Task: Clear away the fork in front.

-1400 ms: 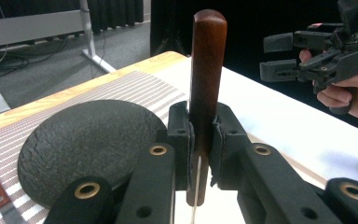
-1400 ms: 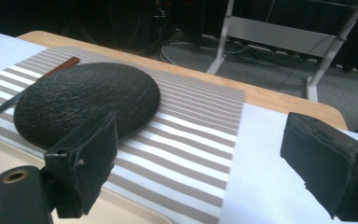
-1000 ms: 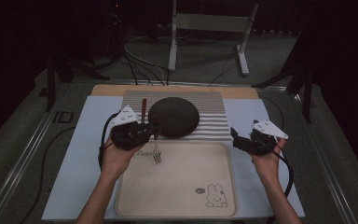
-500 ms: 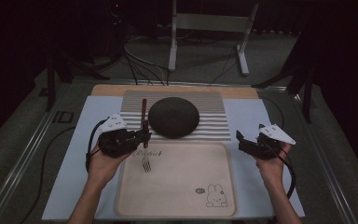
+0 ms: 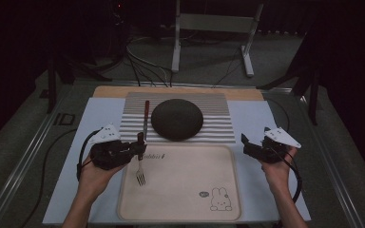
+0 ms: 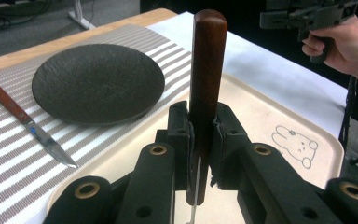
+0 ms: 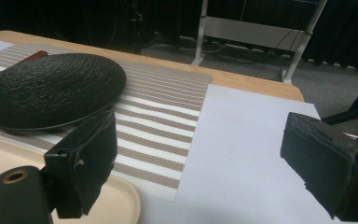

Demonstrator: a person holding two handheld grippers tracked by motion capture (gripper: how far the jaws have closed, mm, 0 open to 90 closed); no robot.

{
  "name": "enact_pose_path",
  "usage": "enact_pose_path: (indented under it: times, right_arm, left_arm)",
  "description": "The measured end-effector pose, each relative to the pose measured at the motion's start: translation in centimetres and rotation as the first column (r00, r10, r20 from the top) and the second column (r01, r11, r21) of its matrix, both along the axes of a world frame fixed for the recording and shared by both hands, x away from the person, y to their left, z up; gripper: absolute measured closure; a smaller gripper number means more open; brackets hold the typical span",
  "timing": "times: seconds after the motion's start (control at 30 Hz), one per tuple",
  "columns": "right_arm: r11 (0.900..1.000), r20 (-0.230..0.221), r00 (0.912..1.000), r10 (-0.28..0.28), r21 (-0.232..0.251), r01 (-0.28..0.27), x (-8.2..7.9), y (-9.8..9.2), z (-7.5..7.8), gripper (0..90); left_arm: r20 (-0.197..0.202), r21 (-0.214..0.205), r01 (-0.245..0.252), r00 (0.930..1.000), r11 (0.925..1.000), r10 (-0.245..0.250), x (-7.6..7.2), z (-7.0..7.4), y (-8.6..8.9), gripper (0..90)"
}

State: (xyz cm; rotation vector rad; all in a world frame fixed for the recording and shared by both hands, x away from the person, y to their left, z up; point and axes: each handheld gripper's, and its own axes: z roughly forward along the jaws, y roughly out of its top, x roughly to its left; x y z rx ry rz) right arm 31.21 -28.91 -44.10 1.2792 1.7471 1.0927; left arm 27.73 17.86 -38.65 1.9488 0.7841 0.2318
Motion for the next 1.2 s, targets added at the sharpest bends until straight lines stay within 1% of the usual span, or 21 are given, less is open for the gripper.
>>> enact_pose_path:
  times: [0.17,0.33,0.4,0.53,0.57,0.67,0.77,0.87,0.93,1.07,1.13,1.2]
  right_arm:
    - [1.0,0.001,1.0,-0.003,0.0,0.003,0.0,-0.1,0.0,10.8]
    - [1.0,-0.001,1.0,0.0,-0.007,0.0,0.0,0.1,-0.1,10.8]
    - [0.9999,-0.002,1.0,0.001,-0.01,-0.001,0.0,0.1,-0.1,10.8]
    - [0.9999,-0.003,1.0,-0.002,-0.012,0.002,0.1,0.1,-0.2,10.8]
    - [0.9999,-0.003,1.0,-0.002,-0.012,0.002,0.1,0.1,-0.2,10.8]
    - [0.9999,-0.005,1.0,-0.001,-0.013,0.001,0.1,0.1,-0.3,10.8]
    - [0.9999,-0.007,1.0,0.0,-0.016,0.0,0.1,0.2,-0.3,10.8]
    - [0.9999,-0.007,1.0,0.001,-0.017,-0.001,0.1,0.2,-0.3,10.8]
    - [0.9998,-0.006,1.0,0.001,-0.017,-0.001,0.1,0.2,-0.3,10.8]
    - [0.9998,-0.008,1.0,0.002,-0.019,-0.002,0.2,0.2,-0.4,10.8]
    - [0.9998,-0.008,1.0,0.004,-0.019,-0.004,0.2,0.2,-0.4,10.8]
    - [0.9998,-0.008,1.0,0.004,-0.02,-0.004,0.2,0.2,-0.4,10.8]
  left_arm:
    - [-0.015,0.008,0.012,0.9998,0.9999,-0.012,-0.7,-0.2,0.2,80.0]
    - [-0.035,-0.006,0.02,0.9992,0.9998,-0.02,-1.0,-0.6,0.4,80.0]
    - [-0.046,0.001,0.026,0.9986,0.9997,-0.026,-1.2,-0.9,0.5,79.9]
    - [-0.07,-0.004,0.027,0.9972,0.9996,-0.027,-1.3,-1.2,0.6,79.9]
    - [-0.07,-0.004,0.027,0.9972,0.9996,-0.027,-1.3,-1.2,0.6,80.0]
    - [-0.09,0.001,0.037,0.9952,0.9993,-0.037,-1.3,-1.5,0.5,80.0]
    - [-0.11,0.001,0.041,0.9931,0.9992,-0.04,-0.9,-2.0,0.5,80.0]
    - [-0.133,-0.003,0.036,0.9905,0.9993,-0.036,-0.4,-2.8,0.6,79.8]
    - [-0.143,-0.029,0.031,0.9891,0.9991,-0.035,0.0,-3.4,0.7,79.6]
    - [-0.151,-0.059,-0.001,0.9885,0.9983,-0.008,1.0,-4.4,1.1,79.3]
    - [-0.15,-0.054,-0.02,0.9886,0.9983,0.011,1.5,-4.9,1.1,78.6]
    - [-0.16,-0.059,-0.036,0.9868,0.9976,0.026,2.0,-5.4,1.2,78.1]
